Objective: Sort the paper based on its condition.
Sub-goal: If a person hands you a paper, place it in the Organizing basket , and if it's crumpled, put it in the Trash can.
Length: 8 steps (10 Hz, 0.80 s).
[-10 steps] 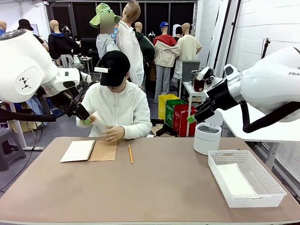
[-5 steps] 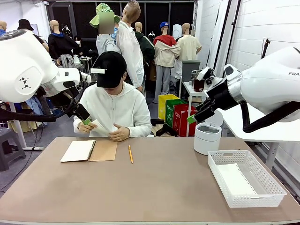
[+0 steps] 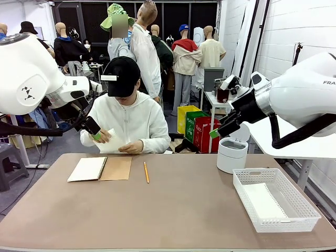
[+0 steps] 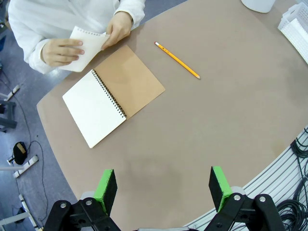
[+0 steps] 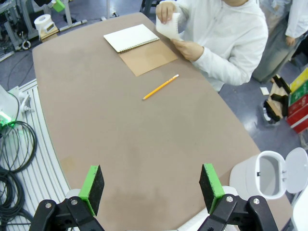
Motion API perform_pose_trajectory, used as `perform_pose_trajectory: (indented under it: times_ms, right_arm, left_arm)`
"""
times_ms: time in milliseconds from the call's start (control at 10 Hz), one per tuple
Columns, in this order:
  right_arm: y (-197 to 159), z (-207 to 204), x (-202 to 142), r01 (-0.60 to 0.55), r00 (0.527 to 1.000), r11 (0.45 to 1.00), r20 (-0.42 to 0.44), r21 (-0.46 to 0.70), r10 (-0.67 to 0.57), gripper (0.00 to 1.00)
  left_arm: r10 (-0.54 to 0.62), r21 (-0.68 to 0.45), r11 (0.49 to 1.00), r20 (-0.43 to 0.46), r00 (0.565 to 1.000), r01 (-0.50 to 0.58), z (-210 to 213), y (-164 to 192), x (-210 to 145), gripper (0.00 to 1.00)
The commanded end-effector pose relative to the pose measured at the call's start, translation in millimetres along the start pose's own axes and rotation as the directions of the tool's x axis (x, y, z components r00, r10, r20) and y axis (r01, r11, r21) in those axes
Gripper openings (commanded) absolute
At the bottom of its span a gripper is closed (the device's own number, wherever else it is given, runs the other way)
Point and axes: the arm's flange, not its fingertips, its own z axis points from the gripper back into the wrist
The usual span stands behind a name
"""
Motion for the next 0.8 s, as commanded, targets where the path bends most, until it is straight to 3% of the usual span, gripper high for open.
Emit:
perform_pose_trajectory:
  times_ms: [0, 700]
  right_arm:
    - [-0.2, 0.0, -0.3, 0.0, 1.0, 1.0, -0.002, -0.004, 0.0, 1.0]
    - [-0.2, 0.0, -0.3, 0.0, 1.0, 1.0, -0.002, -0.004, 0.0, 1.0]
  left_arm:
    - [-0.002, -0.001, 1.0, 0.002, 1.0, 0.002, 0.5, 1.3, -0.4, 1.0]
    - [-0.002, -0.001, 1.0, 0.002, 1.0, 0.002, 0.5, 1.3, -0.4, 1.0]
